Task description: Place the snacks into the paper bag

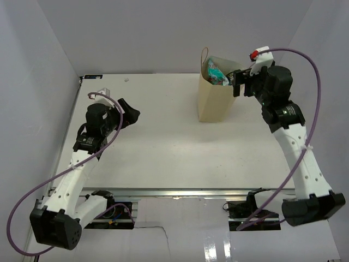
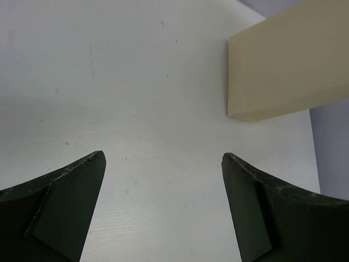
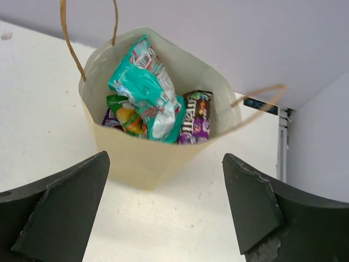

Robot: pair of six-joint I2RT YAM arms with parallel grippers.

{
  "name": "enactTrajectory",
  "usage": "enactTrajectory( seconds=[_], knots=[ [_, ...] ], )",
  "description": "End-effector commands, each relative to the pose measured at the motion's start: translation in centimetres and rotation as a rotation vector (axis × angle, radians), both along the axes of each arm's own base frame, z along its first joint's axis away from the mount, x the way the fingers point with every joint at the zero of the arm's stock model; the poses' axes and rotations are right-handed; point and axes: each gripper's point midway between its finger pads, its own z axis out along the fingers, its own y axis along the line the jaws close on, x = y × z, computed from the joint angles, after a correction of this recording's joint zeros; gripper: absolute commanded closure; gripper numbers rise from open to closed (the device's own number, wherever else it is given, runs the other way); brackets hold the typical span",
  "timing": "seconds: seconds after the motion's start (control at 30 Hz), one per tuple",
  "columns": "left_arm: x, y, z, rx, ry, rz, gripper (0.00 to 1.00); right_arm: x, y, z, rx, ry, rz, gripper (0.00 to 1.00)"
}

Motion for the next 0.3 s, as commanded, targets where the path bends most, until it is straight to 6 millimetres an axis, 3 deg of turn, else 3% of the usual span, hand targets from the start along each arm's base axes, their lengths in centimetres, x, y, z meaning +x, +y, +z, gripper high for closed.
enactTrajectory(
  seconds=[0.0, 0.07, 0.13, 0.27],
  knots=[
    [-1.0, 2.3, 5.3, 0.067, -0.175, 0.073, 0.02, -4.1, -3.4, -1.7, 0.035, 0.032, -0.167, 0.1],
    [-1.7, 1.9, 6.5, 0.056, -0.228, 0.037, 0.02, -6.2, -5.4, -4.2, -0.009, 0.059, -0.228, 0.1],
    [-2.0, 1.5, 6.9, 0.043, -0.248, 0.011, 0.02, -7.6, -6.5, -5.5, -0.034, 0.064, -0.252, 0.1],
    [-2.4, 0.7, 6.7, 0.023, -0.246, -0.029, 0.02, -10.2, -9.1, -9.6, -0.11, 0.099, -0.303, 0.1]
  ],
)
